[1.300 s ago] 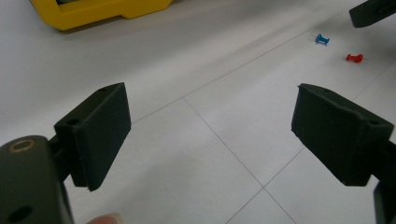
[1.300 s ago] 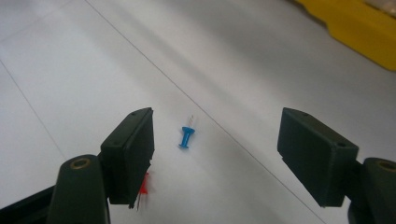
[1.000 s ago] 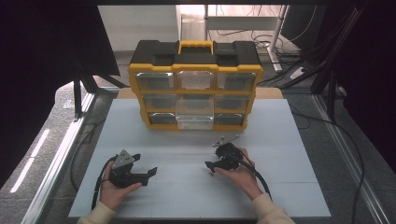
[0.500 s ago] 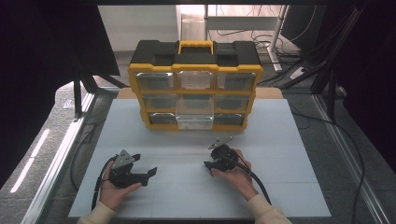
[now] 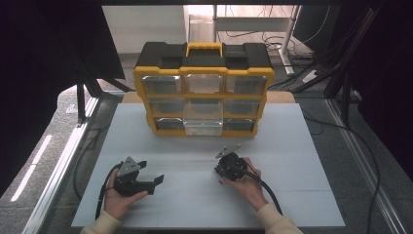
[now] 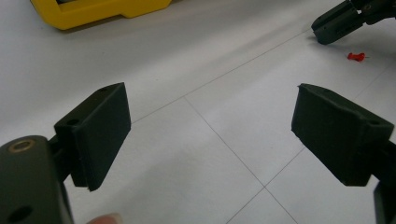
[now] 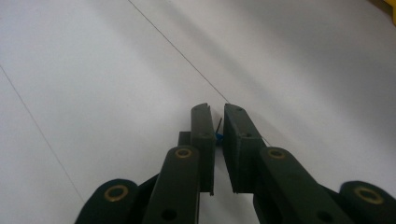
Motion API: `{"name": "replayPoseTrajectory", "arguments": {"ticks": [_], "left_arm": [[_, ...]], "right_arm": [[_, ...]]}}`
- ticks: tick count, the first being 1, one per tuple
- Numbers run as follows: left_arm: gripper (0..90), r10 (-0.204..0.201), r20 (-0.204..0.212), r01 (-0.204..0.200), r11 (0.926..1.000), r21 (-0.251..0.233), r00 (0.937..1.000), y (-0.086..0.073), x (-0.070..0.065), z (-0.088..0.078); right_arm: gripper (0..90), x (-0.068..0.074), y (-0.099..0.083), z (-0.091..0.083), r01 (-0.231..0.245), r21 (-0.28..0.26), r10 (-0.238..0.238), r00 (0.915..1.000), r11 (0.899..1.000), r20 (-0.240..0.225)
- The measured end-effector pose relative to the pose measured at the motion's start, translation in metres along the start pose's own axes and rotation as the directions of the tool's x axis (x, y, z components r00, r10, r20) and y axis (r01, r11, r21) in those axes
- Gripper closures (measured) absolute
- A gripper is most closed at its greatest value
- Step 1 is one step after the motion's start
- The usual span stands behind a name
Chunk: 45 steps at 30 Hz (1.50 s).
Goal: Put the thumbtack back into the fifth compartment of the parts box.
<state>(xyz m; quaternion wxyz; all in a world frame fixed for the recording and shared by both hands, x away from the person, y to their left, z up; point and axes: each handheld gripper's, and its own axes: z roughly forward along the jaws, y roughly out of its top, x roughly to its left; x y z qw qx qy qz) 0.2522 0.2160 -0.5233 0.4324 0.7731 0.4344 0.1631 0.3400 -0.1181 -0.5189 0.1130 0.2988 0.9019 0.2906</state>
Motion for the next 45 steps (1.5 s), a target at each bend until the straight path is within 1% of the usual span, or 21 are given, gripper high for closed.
{"name": "replayPoseTrajectory", "arguments": {"ticks": [11, 16, 20, 24, 29, 35, 41, 42, 43, 45], "left_arm": [[12.0, -0.002, -0.001, 0.002, 1.0000, -0.001, 1.0000, 0.000, 0.001, 0.000], [12.0, -0.001, -0.001, 0.001, 1.0000, -0.001, 1.0000, 0.000, 0.001, 0.000], [12.0, -0.002, 0.001, 0.002, 1.0000, -0.002, 1.0000, 0.000, 0.001, -0.001], [12.0, -0.002, 0.000, 0.002, 1.0000, -0.003, 1.0000, 0.000, 0.001, -0.001], [12.0, -0.003, 0.000, 0.003, 1.0000, -0.003, 1.0000, 0.000, 0.001, -0.001], [11.9, -0.003, 0.000, 0.003, 1.0000, -0.003, 1.0000, 0.000, 0.001, -0.001], [12.0, -0.003, 0.001, 0.003, 1.0000, -0.004, 1.0000, 0.000, 0.001, -0.001], [12.0, -0.003, 0.001, 0.003, 1.0000, -0.004, 1.0000, 0.000, 0.001, -0.001], [12.0, -0.003, 0.000, 0.003, 1.0000, -0.004, 1.0000, 0.000, 0.001, -0.001], [12.0, -0.003, 0.000, 0.003, 1.0000, -0.003, 1.0000, 0.001, 0.001, -0.001]], "right_arm": [[83.2, -0.005, -0.003, -0.002, -0.021, -0.021, 0.021, 0.9996, 1.000, -0.021], [83.2, -0.008, -0.003, -0.008, -0.037, -0.049, 0.035, 0.9987, 0.998, -0.036], [83.2, -0.011, -0.003, -0.018, -0.057, -0.089, 0.052, 0.9970, 0.994, -0.058], [83.1, -0.016, -0.004, -0.032, -0.077, -0.135, 0.067, 0.9949, 0.988, -0.075], [83.1, -0.021, -0.004, -0.048, -0.100, -0.191, 0.084, 0.9920, 0.977, -0.095], [83.1, -0.025, -0.003, -0.063, -0.115, -0.224, 0.093, 0.9899, 0.968, -0.108], [83.1, -0.027, 0.001, -0.079, -0.129, -0.272, 0.099, 0.9878, 0.954, -0.119], [83.1, -0.027, 0.002, -0.083, -0.129, -0.287, 0.098, 0.9879, 0.949, -0.120], [83.1, -0.027, 0.002, -0.083, -0.129, -0.287, 0.098, 0.9879, 0.949, -0.120], [83.1, -0.027, 0.004, -0.089, -0.132, -0.304, 0.099, 0.9876, 0.944, -0.122]]}}
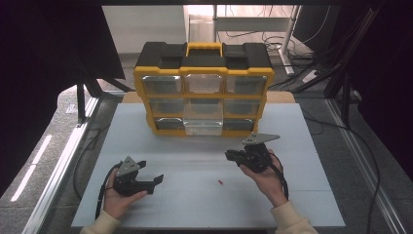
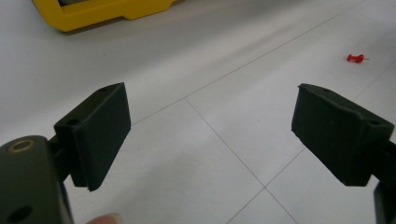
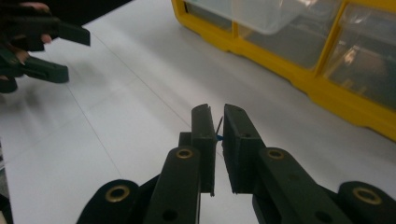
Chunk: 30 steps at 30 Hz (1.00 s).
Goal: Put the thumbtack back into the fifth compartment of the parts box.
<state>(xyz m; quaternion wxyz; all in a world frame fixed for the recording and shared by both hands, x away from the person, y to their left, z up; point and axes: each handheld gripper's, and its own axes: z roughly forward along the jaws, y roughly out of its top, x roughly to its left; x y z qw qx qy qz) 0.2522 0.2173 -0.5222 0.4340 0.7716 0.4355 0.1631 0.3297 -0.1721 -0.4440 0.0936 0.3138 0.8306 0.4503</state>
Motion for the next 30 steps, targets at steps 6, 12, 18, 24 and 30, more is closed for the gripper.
{"name": "replayPoseTrajectory", "arguments": {"ticks": [6, 12, 18, 24, 30], "left_arm": [[12.1, 0.002, -0.002, -0.002, 1.0000, 0.001, 1.0000, 0.000, 0.000, 0.000], [12.1, -0.001, -0.003, 0.001, 1.0000, -0.002, 1.0000, 0.000, 0.000, 0.001], [12.1, -0.002, -0.005, 0.002, 1.0000, -0.003, 1.0000, 0.000, 0.000, 0.000], [12.1, -0.001, -0.003, 0.001, 1.0000, -0.004, 1.0000, 0.001, 0.000, 0.000], [12.0, -0.001, -0.001, 0.001, 1.0000, -0.008, 1.0000, 0.001, 0.000, -0.001]], "right_arm": [[83.1, 0.002, 0.008, -0.011, -0.004, -0.053, 0.004, 0.9999, 0.999, -0.011], [83.1, 0.002, 0.014, -0.019, 0.001, -0.090, -0.001, 1.0000, 0.996, -0.009], [83.1, 0.003, 0.020, -0.025, 0.004, -0.121, -0.004, 1.0000, 0.993, -0.001], [83.1, 0.003, 0.027, -0.031, 0.001, -0.156, -0.002, 1.0000, 0.988, -0.008], [83.1, 0.004, 0.038, -0.034, 0.006, -0.182, -0.008, 0.9999, 0.983, -0.009]]}}
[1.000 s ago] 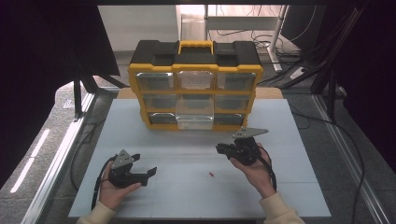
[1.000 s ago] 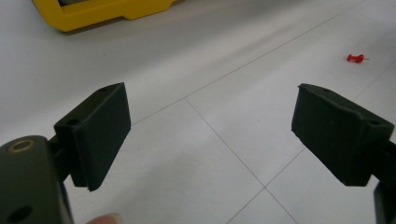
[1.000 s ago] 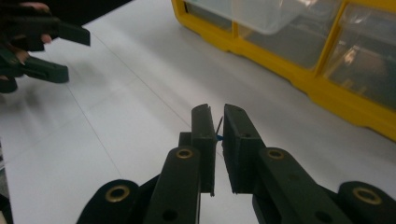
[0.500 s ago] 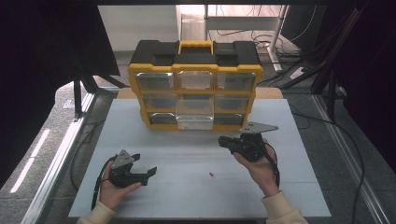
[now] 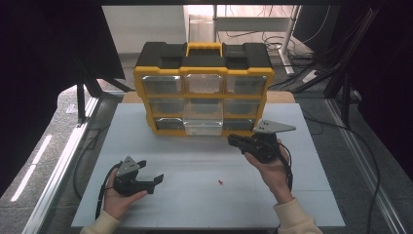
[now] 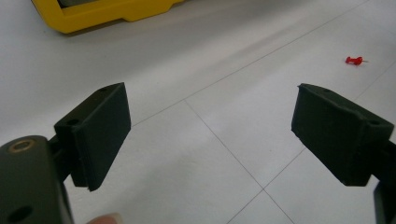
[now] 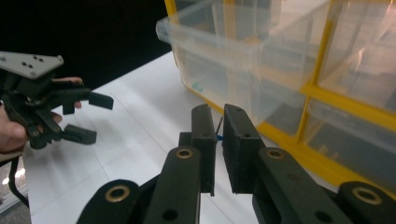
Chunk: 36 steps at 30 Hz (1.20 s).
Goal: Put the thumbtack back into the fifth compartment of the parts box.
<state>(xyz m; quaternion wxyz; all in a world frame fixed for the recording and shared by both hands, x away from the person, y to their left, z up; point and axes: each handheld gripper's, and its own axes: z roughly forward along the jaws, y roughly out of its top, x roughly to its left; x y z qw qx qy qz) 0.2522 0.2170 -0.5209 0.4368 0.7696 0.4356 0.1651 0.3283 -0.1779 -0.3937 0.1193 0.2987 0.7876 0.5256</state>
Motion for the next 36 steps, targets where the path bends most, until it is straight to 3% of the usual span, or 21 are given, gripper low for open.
{"name": "replayPoseTrajectory", "arguments": {"ticks": [4, 21, 36], "left_arm": [[12.0, -0.001, 0.002, 0.001, 1.0000, -0.003, 1.0000, 0.000, 0.001, 0.000], [12.0, -0.002, 0.008, 0.002, 1.0000, -0.005, 1.0000, 0.001, 0.001, -0.001], [12.1, -0.003, 0.010, 0.003, 1.0000, -0.006, 0.9999, 0.001, 0.001, -0.001]], "right_arm": [[83.1, 0.000, 0.013, -0.003, -0.003, -0.031, 0.003, 0.9999, 1.000, -0.016], [83.1, -0.005, 0.055, 0.003, 0.007, -0.102, -0.006, 0.9999, 0.995, 0.008], [83.0, -0.005, 0.083, 0.024, 0.034, -0.096, -0.031, 0.9991, 0.995, 0.028]]}}
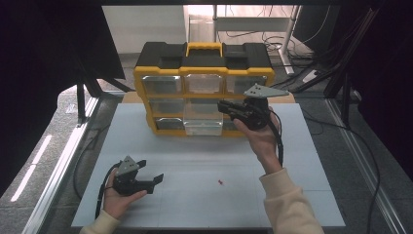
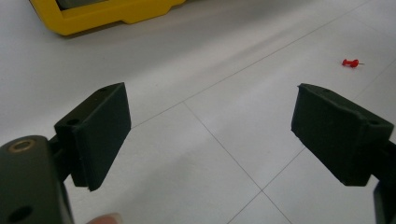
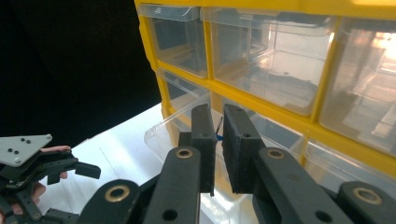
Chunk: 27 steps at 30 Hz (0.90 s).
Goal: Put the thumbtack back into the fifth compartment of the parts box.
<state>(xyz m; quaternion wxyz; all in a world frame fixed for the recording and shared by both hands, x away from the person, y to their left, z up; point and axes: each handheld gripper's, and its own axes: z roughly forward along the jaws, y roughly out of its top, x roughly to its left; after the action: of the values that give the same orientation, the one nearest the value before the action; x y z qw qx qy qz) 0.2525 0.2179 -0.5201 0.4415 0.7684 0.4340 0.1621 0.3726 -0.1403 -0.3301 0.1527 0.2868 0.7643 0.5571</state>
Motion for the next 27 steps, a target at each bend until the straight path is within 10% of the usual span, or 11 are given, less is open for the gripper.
{"name": "replayPoseTrajectory", "arguments": {"ticks": [23, 27], "left_arm": [[12.3, 0.006, 0.002, -0.006, 1.0000, 0.004, 1.0000, 0.000, 0.001, 0.000], [12.3, 0.006, 0.003, -0.006, 1.0000, 0.002, 1.0000, -0.001, 0.000, -0.001]], "right_arm": [[82.3, -0.003, -0.002, 0.052, 0.000, 0.103, -0.002, 0.9998, 0.995, 0.018], [58.6, -0.005, -0.004, 0.058, 0.001, 0.136, -0.002, 1.0000, 0.991, 0.004]]}}
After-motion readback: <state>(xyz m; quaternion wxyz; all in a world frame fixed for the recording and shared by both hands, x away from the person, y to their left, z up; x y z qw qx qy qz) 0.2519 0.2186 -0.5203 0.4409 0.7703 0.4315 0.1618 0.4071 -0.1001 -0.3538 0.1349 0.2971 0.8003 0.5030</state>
